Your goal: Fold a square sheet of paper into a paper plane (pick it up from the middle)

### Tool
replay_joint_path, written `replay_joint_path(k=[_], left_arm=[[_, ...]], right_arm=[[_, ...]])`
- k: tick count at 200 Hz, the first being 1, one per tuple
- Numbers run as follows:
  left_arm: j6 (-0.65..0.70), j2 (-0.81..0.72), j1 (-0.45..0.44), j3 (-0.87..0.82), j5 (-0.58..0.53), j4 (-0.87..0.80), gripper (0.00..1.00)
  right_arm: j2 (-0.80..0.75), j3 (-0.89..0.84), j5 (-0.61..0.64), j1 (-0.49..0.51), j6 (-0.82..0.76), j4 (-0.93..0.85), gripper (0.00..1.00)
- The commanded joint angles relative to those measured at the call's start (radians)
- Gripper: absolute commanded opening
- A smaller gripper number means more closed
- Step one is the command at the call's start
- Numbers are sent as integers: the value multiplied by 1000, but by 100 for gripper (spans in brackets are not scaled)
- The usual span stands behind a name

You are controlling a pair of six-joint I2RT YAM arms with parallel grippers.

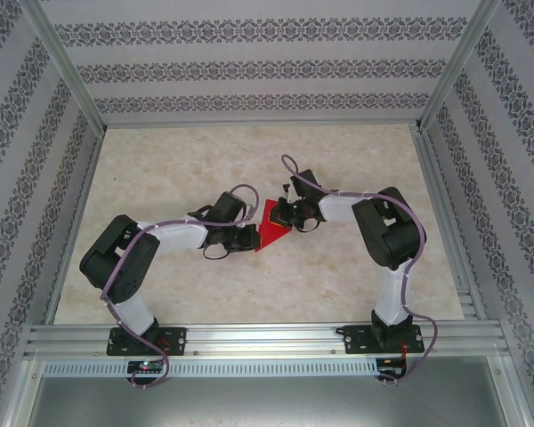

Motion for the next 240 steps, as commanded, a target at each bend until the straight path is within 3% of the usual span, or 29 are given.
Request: replay_joint_path(k=[1, 119, 170, 240], left_arm=[[-25, 20, -3, 21, -4, 5, 7], [-15, 51, -3, -64, -82, -44, 0], [-16, 48, -4, -71, -88, -50, 0], [-15, 46, -3, -63, -80, -53, 0]], right_arm=[[55, -39, 89, 6, -14, -71, 3], [-50, 8, 33, 16, -46, -21, 3], [-141, -101, -10, 76, 6, 87, 3], [-89, -137, -20, 127, 44, 137, 3]])
